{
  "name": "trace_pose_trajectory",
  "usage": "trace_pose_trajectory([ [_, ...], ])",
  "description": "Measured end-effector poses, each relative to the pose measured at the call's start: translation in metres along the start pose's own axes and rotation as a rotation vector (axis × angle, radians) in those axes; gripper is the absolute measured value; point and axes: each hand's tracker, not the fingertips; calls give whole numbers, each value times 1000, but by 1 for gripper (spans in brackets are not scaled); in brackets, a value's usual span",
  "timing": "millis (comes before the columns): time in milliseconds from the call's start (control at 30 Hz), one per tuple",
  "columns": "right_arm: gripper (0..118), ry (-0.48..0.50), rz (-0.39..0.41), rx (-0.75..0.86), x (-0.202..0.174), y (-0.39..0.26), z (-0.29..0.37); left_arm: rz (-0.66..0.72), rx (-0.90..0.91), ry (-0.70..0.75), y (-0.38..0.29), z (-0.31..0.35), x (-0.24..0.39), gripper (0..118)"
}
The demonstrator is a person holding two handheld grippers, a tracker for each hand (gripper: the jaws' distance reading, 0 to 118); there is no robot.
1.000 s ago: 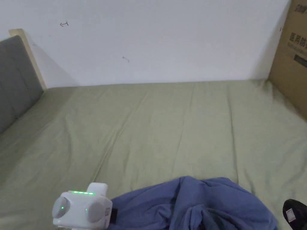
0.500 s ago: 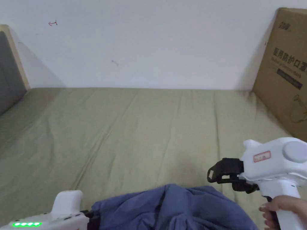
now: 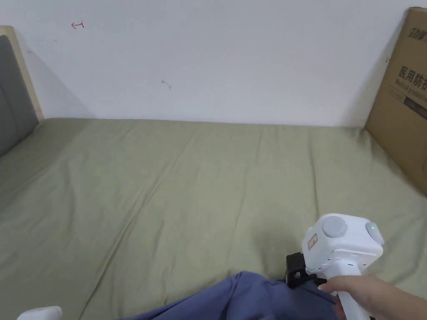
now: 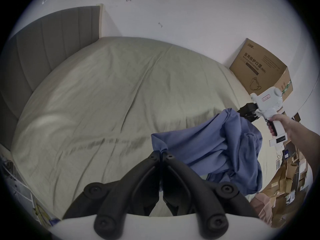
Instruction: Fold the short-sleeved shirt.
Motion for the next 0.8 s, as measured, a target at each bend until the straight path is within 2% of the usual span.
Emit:
trace_pose_trajectory([
  [33,19,2,37,19,-3,-3,7,-3,-3,2,-3,-2,2,0],
  [67,16,47,65,35,-7,-10,18,-5,-4,0,-6,-2,3,0],
  [133,16,49,128,80,-14,-23,39,-21,-5,11,-10,1,9,0],
  [300,15,178,79,188,-7,-57,103,-14,60,-39,-8,34,10,0],
  [433,15,228,28,324,8,-90,175,-33,177,-65,11,78,15,0],
  [533,15,275,26,419,19,-114,232,-50,232,-83,36,110,18,0],
  [800,15,310,29,676,26,-158,379,-135,429,-135,110,199,48,0],
])
